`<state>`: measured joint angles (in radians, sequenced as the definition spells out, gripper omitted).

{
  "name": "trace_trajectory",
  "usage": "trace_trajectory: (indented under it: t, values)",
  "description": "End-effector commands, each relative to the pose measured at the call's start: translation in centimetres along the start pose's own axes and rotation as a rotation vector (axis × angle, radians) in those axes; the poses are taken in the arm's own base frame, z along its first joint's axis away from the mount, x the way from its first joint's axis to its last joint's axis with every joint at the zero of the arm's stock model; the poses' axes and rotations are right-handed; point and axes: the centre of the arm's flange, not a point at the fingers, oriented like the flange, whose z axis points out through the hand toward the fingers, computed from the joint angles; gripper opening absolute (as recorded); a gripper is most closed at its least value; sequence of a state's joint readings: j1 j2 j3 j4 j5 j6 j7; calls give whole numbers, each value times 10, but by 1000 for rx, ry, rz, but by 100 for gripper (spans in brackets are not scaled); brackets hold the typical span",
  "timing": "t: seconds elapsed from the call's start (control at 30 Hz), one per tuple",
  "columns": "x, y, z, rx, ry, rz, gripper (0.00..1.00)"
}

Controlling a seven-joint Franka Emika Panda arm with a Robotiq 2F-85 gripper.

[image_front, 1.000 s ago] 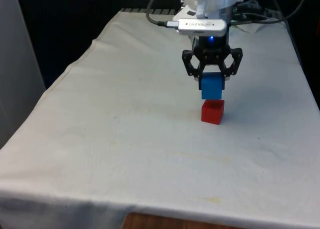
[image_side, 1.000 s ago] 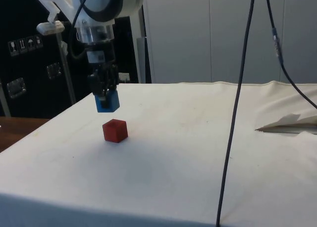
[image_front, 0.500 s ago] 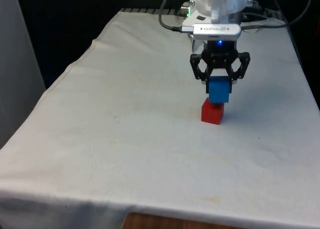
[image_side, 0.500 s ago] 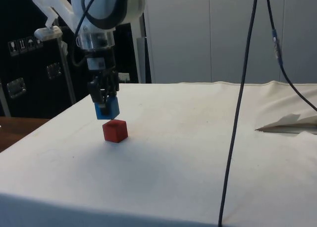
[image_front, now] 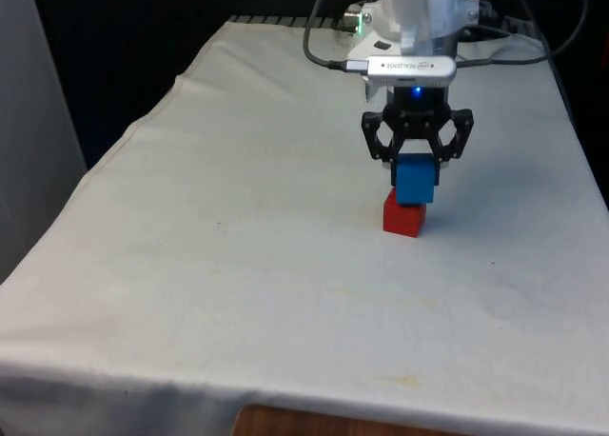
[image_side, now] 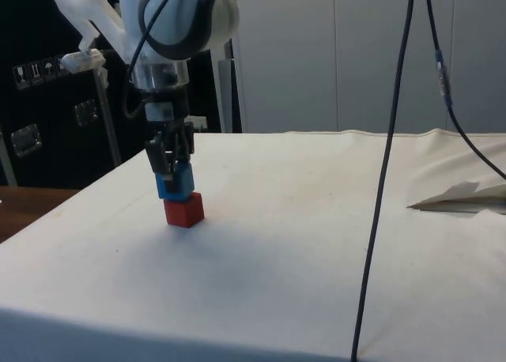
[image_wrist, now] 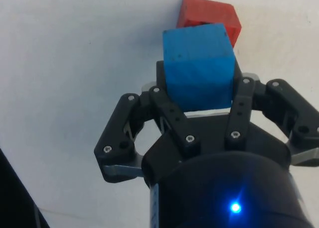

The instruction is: Stack the two cubes.

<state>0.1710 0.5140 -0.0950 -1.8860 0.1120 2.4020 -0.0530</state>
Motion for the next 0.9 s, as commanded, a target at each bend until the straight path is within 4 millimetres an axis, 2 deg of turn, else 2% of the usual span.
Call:
trace_trajectory:
  t: [0.0, 0.67, 0.7, 0.73, 0.77, 0.87]
  values:
    - [0, 1, 2, -3, 9, 1, 0]
    - [-1, -2, 8, -4, 2, 0, 2]
    - [-1, -1, 8, 1, -1, -1, 7]
    - [-1, -2, 8, -4, 1, 0, 7]
    - [-1, -2, 8, -3, 0, 0, 25]
    - [-1, -2, 8, -3, -1, 0, 55]
